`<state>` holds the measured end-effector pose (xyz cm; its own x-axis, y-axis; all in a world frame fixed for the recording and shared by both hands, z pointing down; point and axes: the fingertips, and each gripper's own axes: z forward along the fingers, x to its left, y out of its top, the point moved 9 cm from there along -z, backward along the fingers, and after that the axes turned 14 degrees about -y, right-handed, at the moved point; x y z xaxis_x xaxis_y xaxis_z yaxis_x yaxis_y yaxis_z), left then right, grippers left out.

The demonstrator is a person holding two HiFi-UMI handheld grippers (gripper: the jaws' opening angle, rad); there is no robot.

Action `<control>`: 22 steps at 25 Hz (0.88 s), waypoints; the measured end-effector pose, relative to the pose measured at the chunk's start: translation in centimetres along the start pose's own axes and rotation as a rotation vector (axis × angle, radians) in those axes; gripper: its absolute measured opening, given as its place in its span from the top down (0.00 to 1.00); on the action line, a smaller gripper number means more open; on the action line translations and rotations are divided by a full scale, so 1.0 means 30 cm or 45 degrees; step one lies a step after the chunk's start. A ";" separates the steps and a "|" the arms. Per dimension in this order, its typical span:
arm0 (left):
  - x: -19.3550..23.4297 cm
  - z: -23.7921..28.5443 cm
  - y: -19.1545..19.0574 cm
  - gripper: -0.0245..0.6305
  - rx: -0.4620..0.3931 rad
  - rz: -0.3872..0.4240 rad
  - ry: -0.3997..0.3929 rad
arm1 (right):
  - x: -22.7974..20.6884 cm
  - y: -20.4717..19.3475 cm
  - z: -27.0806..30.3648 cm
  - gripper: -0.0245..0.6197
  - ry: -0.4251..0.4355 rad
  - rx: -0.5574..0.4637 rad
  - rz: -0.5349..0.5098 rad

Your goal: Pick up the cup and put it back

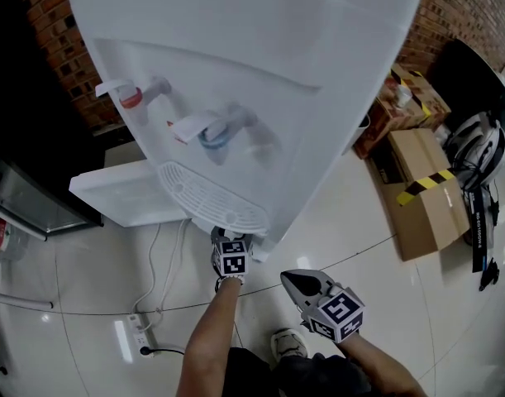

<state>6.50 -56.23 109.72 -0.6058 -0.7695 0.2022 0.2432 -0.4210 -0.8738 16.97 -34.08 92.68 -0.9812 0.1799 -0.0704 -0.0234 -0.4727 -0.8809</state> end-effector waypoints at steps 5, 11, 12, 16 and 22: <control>0.000 0.036 -0.005 0.45 0.020 0.024 -0.007 | -0.002 -0.011 0.003 0.95 -0.008 0.001 -0.001; 0.021 0.050 -0.054 0.27 0.074 -0.041 -0.048 | -0.015 0.001 0.014 0.95 -0.017 -0.011 0.022; 0.019 0.047 -0.065 0.25 0.075 -0.041 -0.061 | -0.015 0.003 0.017 0.95 -0.015 -0.012 0.025; -0.003 -0.030 -0.081 0.19 0.042 -0.072 -0.079 | 0.002 0.010 0.038 0.95 0.001 -0.022 0.040; -0.018 -0.291 -0.102 0.19 0.000 -0.256 -0.041 | 0.048 0.047 0.047 0.95 0.008 0.052 -0.010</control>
<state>-0.52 -50.33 108.42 -0.6174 -0.6851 0.3866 0.1197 -0.5676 -0.8146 15.25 -35.70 91.99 -0.9798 0.1888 -0.0664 -0.0392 -0.5063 -0.8615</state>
